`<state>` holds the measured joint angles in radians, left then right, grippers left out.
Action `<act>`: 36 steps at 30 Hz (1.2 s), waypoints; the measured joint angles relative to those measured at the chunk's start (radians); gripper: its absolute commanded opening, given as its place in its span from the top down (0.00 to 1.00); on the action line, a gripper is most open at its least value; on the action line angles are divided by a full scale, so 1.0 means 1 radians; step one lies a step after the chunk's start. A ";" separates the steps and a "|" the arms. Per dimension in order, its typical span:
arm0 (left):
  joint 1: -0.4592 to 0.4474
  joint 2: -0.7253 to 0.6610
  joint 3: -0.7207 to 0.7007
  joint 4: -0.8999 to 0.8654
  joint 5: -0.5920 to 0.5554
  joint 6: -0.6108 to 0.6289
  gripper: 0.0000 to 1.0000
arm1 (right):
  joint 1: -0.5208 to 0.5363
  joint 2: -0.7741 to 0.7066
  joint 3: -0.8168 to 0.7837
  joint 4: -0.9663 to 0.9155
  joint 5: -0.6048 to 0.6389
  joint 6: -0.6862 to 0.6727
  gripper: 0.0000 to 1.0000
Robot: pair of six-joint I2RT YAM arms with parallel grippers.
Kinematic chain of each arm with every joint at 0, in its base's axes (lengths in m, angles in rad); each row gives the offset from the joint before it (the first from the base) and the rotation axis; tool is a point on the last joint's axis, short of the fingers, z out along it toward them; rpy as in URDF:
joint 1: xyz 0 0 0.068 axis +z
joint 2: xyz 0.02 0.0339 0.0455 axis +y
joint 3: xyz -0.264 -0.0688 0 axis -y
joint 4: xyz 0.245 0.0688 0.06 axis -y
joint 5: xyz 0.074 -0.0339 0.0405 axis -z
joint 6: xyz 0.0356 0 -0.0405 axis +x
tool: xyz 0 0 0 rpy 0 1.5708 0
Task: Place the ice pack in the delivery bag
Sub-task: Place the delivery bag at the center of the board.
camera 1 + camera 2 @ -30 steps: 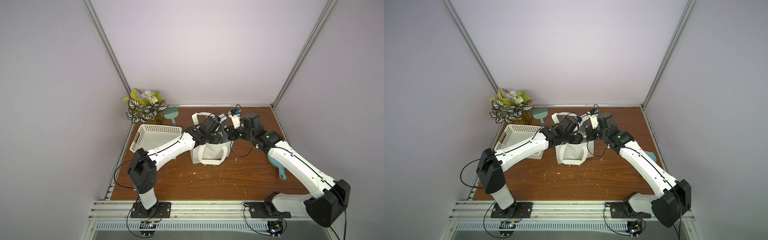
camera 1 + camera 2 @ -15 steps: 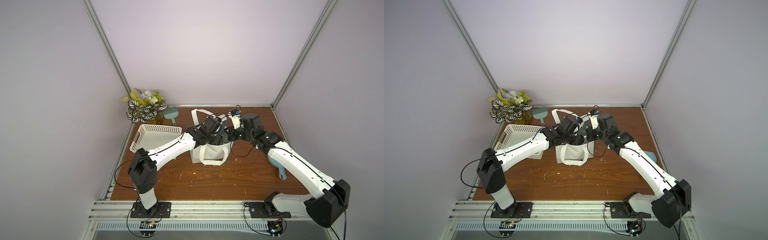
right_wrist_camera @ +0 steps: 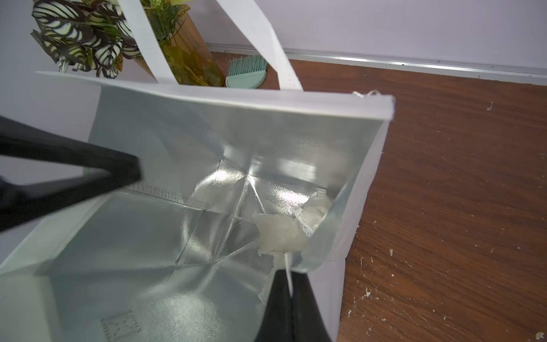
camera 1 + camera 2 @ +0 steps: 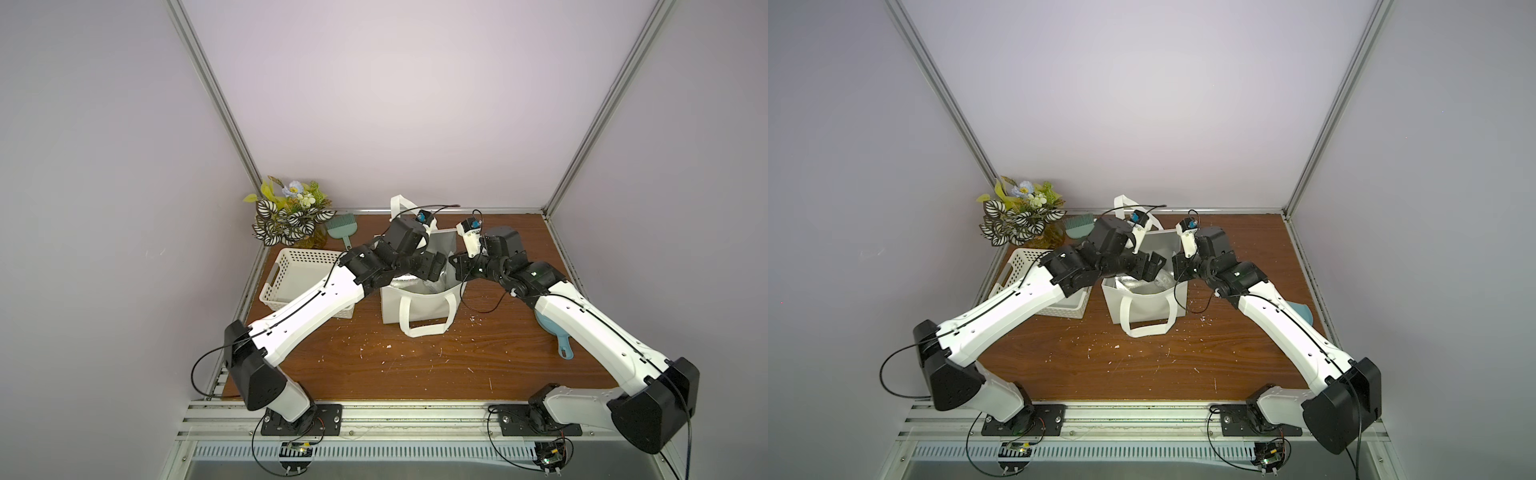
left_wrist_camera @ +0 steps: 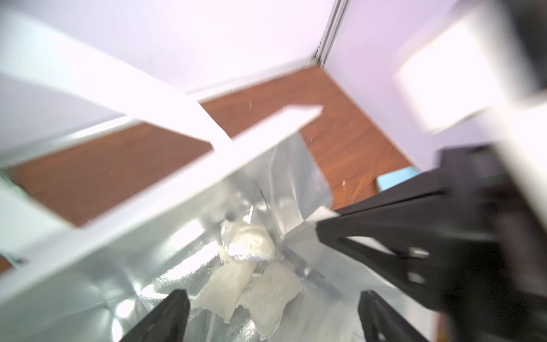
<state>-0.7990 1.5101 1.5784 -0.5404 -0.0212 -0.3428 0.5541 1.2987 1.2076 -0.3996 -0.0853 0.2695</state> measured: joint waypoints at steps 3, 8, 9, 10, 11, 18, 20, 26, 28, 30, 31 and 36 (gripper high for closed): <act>0.063 -0.078 0.000 0.002 -0.008 -0.019 0.01 | -0.002 0.012 0.006 -0.001 0.001 -0.001 0.96; 0.159 -0.183 -0.036 0.006 -0.054 -0.028 0.01 | -0.007 0.020 0.021 -0.008 0.001 -0.008 0.96; 0.182 -0.201 -0.051 0.006 -0.053 -0.030 0.01 | -0.007 0.021 0.025 -0.012 0.000 -0.011 0.96; 0.200 -0.214 -0.066 0.009 -0.051 -0.032 0.01 | -0.007 0.023 0.030 -0.016 0.000 -0.013 0.96; 0.225 -0.227 -0.089 0.013 -0.043 -0.032 0.01 | -0.008 0.027 0.037 -0.019 -0.001 -0.017 0.96; 0.399 -0.240 -0.221 0.029 0.066 -0.032 0.01 | -0.014 0.061 0.067 -0.031 -0.003 -0.042 0.96; 0.437 -0.241 -0.253 0.053 0.122 -0.032 0.04 | -0.015 0.065 0.068 -0.031 -0.003 -0.045 0.96; 0.500 -0.282 -0.408 0.153 0.267 -0.028 0.03 | -0.023 0.065 0.068 -0.033 -0.003 -0.048 0.77; 0.505 -0.306 -0.460 0.177 0.296 -0.024 0.02 | -0.026 0.065 0.078 -0.039 -0.004 -0.052 0.58; 0.509 -0.325 -0.495 0.190 0.319 -0.019 0.01 | -0.026 0.064 0.096 -0.040 -0.005 -0.064 0.47; 0.510 -0.332 -0.507 0.202 0.332 -0.017 0.01 | -0.027 0.063 0.106 -0.039 -0.007 -0.068 0.43; 0.574 -0.340 -0.553 0.280 0.385 -0.016 0.00 | -0.027 -0.006 0.109 -0.044 0.006 -0.079 0.38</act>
<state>-0.2253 1.1706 1.0252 -0.2607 0.3634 -0.3584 0.5274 1.2922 1.3163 -0.4438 -0.0788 0.1902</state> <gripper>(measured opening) 0.998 0.610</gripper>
